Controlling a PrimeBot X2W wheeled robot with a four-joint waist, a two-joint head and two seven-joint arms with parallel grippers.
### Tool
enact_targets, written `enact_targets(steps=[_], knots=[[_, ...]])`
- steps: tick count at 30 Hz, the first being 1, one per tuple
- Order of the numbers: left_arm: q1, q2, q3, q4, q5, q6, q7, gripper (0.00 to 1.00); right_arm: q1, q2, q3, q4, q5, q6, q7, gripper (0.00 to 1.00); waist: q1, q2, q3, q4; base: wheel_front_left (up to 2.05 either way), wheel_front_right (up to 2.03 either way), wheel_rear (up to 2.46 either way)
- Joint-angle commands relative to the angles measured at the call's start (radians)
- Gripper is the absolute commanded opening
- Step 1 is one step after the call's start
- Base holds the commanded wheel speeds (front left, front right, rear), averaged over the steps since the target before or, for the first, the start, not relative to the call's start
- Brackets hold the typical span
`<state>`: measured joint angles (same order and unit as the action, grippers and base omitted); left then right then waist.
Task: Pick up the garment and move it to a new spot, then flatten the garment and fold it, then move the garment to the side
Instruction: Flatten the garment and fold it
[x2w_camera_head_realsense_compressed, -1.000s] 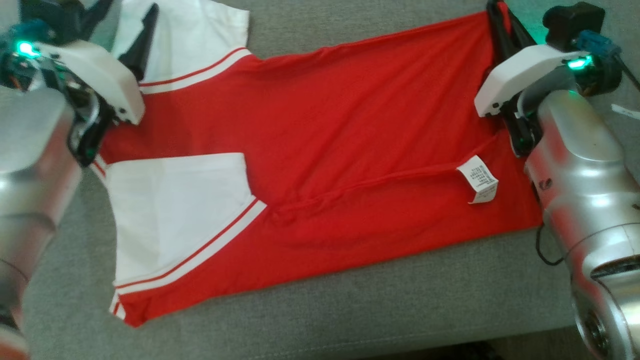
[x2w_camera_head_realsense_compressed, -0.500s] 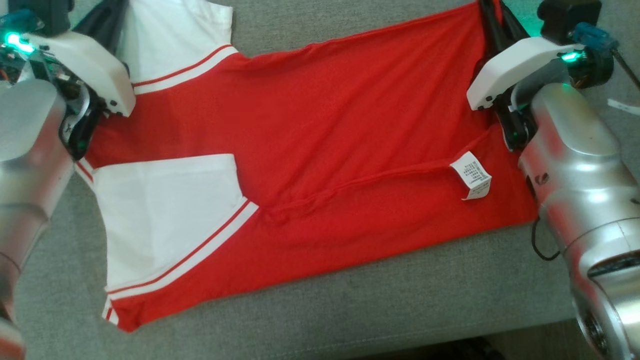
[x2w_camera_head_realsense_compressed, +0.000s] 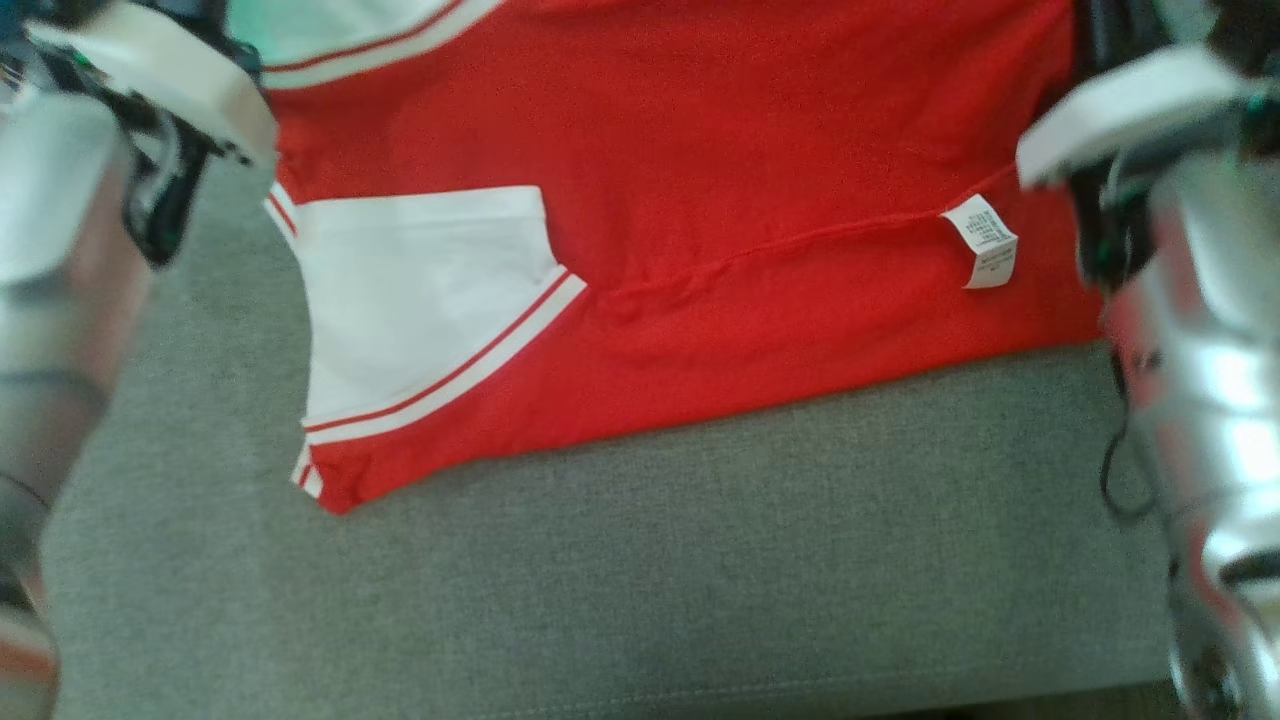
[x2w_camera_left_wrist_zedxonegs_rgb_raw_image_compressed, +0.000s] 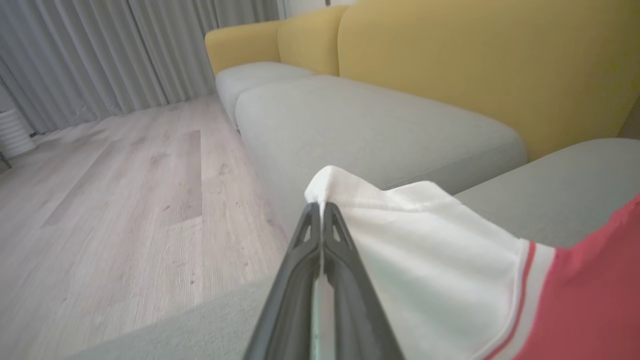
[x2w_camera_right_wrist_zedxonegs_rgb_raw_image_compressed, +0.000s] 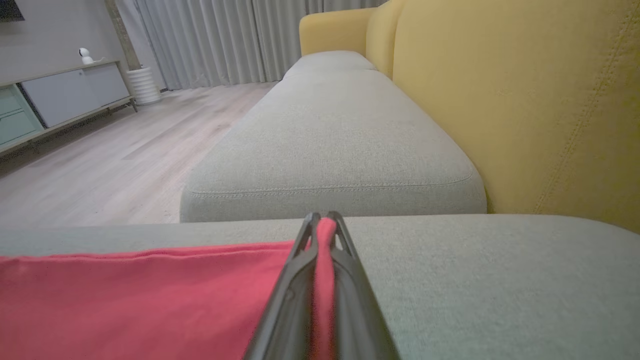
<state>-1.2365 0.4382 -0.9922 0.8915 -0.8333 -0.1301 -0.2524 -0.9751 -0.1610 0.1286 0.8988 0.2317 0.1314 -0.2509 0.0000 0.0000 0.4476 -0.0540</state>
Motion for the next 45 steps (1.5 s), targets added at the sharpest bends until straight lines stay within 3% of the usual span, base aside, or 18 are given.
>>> enact_targets(steps=[1,7,9,18,19,20,21,22,23,32,39,45], knots=[[0.003,0.034,0.062,-0.042,0.023,0.011,-0.009,0.0,0.048,0.014,0.003,-0.035,-0.009,-0.001,-0.011,0.0,0.0,0.0,-0.034,0.017,0.0,0.0,0.0],[0.231,0.017,0.214,-0.237,0.138,0.063,-0.009,0.0,0.202,0.002,-0.008,-0.067,-0.012,-0.001,-0.011,0.0,0.0,0.0,-0.123,0.043,0.0,0.0,0.0],[0.374,-0.002,0.282,-0.316,0.189,0.079,-0.009,0.0,0.278,-0.002,-0.005,-0.074,-0.006,-0.001,-0.011,0.0,0.0,0.0,-0.164,0.053,0.0,0.0,0.0],[0.752,-0.113,0.453,-0.435,0.308,0.087,-0.009,0.0,0.436,-0.002,-0.063,-0.048,-0.006,-0.001,-0.011,0.0,0.0,0.0,-0.253,0.08,0.0,0.0,0.0],[0.783,-0.129,0.471,-0.434,0.317,0.086,-0.009,0.0,0.447,0.001,-0.077,-0.044,-0.007,-0.001,-0.011,0.13,0.0,0.0,-0.259,0.083,0.0,0.0,0.0],[0.81,-0.144,0.49,-0.434,0.33,0.086,-0.009,0.06,0.456,0.005,-0.086,-0.044,-0.011,-0.001,-0.011,0.86,0.0,0.0,-0.264,0.085,0.0,0.0,0.0],[0.835,-0.158,0.508,-0.431,0.344,0.086,-0.009,0.39,0.466,0.011,-0.097,-0.045,-0.013,-0.001,-0.011,1.0,0.0,0.0,-0.271,0.087,0.0,0.0,0.0],[0.857,-0.172,0.528,-0.43,0.358,0.087,-0.009,0.66,0.474,0.018,-0.114,-0.054,-0.012,-0.001,-0.011,1.0,0.0,0.0,-0.276,0.088,0.0,0.0,0.0],[0.877,-0.185,0.553,-0.436,0.377,0.093,-0.009,1.0,0.483,0.025,-0.13,-0.072,-0.016,-0.001,-0.011,1.0,0.0,0.0,-0.283,0.089,0.0,0.0,0.0],[1.06,-0.282,0.753,-0.52,0.585,0.151,-0.009,1.0,0.632,0.093,-0.219,-0.289,-0.13,-0.001,-0.011,1.0,0.0,0.0,-0.362,0.087,0.0,0.0,0.0],[1.167,-0.322,0.833,-0.556,0.68,0.171,-0.009,1.0,0.732,0.109,-0.215,-0.32,-0.176,-0.001,-0.011,1.0,0.0,0.0,-0.426,0.083,0.0,0.0,0.0],[1.256,-0.351,0.872,-0.594,0.735,0.182,-0.009,1.0,0.784,0.11,-0.177,-0.315,-0.125,-0.001,-0.011,1.0,0.0,0.0,-0.452,0.076,0.0,0.0,0.0]])
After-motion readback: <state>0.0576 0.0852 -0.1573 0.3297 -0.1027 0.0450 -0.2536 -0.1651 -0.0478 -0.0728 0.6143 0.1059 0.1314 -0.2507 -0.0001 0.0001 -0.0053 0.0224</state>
